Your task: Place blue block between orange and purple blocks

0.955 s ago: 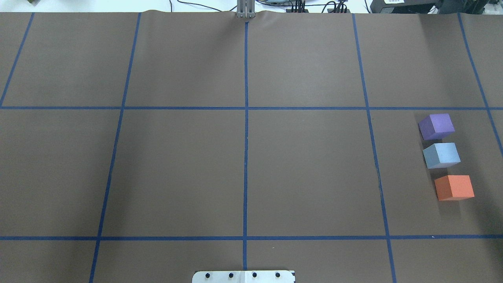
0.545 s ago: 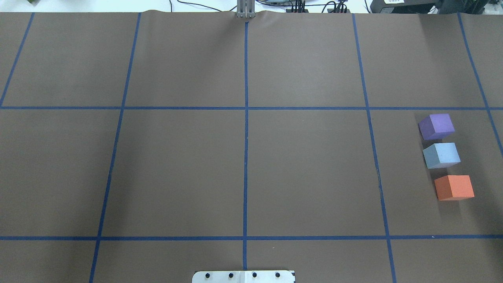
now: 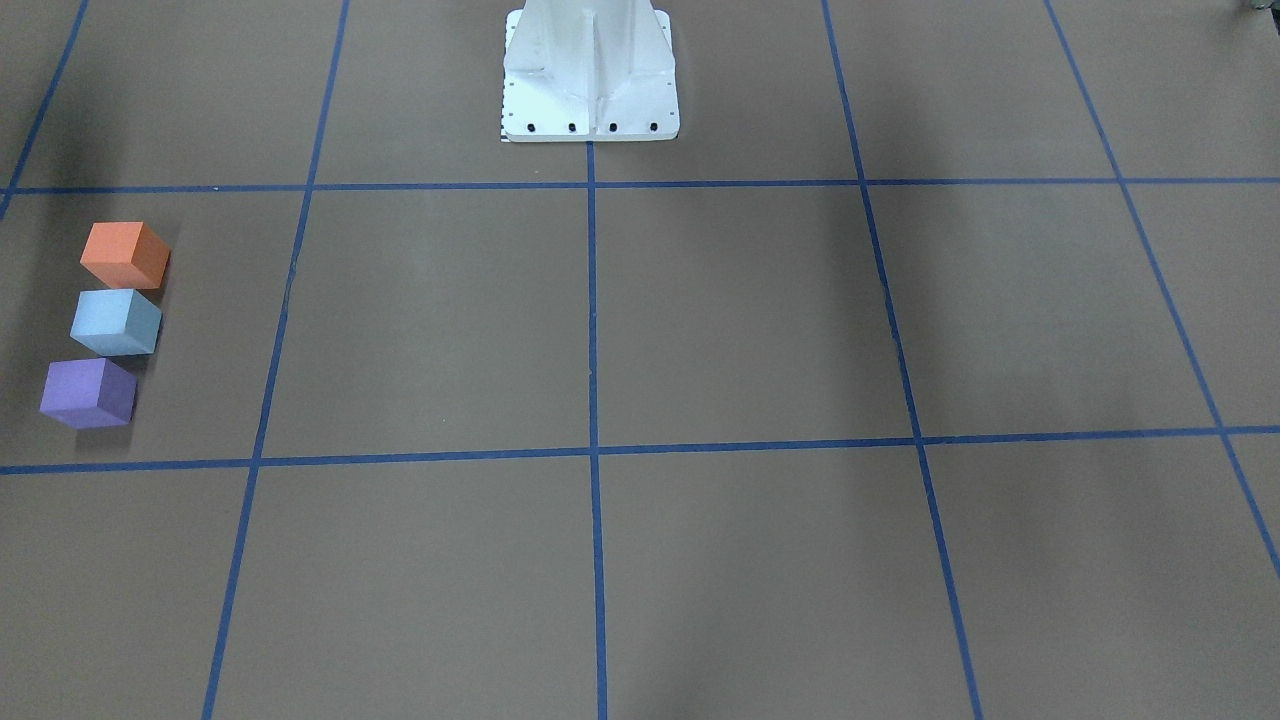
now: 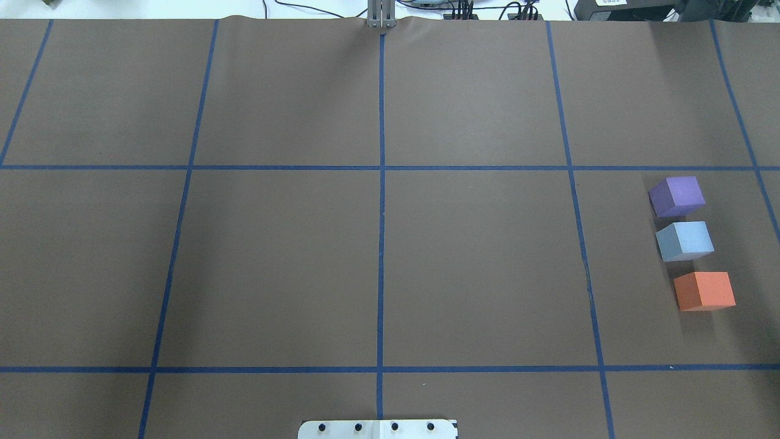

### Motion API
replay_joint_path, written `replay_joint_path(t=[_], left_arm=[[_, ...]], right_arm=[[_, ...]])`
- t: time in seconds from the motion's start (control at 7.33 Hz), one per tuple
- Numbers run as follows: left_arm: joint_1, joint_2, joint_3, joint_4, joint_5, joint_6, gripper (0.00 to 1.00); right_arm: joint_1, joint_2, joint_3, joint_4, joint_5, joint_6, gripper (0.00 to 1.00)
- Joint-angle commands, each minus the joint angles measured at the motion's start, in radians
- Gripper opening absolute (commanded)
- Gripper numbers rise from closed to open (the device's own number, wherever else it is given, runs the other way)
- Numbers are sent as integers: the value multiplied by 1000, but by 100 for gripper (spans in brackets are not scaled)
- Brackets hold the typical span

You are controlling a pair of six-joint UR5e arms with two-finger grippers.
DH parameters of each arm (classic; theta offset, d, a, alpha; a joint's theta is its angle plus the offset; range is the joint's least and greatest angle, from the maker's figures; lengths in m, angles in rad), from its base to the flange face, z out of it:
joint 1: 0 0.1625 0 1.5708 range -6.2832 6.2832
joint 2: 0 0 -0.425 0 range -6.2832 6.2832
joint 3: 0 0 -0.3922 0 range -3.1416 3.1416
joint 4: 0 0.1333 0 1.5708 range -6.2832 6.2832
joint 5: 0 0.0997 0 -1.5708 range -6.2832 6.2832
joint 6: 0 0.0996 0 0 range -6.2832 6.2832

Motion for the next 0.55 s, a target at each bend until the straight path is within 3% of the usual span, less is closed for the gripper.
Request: replay_joint_path(t=[0.0,0.41], left_arm=[[0,1,1,-1,1,1,100],[0,-1,-5,-1,0,3,100]], right_arm=[[0,1,-1,0,0,0,100],[0,-1,-2,2,0,0,100]])
